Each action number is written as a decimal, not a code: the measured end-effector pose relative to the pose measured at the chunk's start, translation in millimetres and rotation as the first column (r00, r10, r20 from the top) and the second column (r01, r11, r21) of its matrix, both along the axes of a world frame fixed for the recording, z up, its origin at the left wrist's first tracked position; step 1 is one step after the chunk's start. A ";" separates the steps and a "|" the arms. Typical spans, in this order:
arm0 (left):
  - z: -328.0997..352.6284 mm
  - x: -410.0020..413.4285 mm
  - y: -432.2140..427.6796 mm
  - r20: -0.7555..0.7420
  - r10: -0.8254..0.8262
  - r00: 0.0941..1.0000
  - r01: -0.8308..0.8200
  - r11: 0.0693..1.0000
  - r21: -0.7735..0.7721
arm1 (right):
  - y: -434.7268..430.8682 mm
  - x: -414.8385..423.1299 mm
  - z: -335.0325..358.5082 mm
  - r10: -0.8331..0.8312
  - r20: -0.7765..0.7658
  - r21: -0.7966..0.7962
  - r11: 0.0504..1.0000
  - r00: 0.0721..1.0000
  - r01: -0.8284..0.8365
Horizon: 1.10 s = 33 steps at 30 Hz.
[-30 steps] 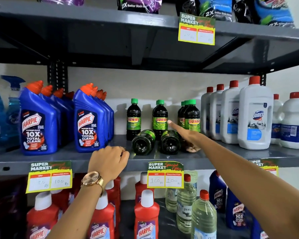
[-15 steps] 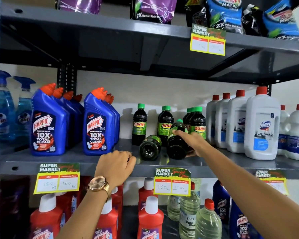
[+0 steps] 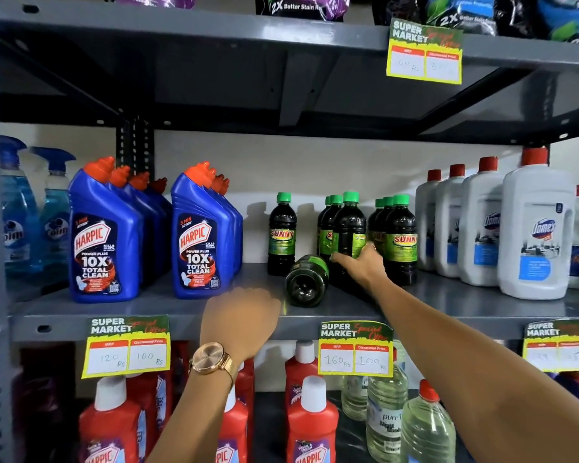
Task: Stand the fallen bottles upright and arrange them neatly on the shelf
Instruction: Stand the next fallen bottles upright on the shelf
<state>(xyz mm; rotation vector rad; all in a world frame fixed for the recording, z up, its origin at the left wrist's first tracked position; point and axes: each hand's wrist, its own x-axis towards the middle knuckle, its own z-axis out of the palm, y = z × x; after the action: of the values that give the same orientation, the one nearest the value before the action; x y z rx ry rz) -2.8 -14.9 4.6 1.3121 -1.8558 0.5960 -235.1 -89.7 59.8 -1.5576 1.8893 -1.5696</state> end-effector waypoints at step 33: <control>3.1 0.3 7.5 0.041 -0.002 0.999 -0.002 0.997 0.081 | 10.0 2.0 -4.1 -0.085 -0.163 0.086 0.991 0.983 0.099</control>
<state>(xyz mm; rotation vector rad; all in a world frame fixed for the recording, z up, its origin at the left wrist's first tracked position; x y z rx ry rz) -2.5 -7.4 7.7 1.3614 -1.9314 0.5567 -233.1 -79.7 55.8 -1.6193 2.1153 -1.4067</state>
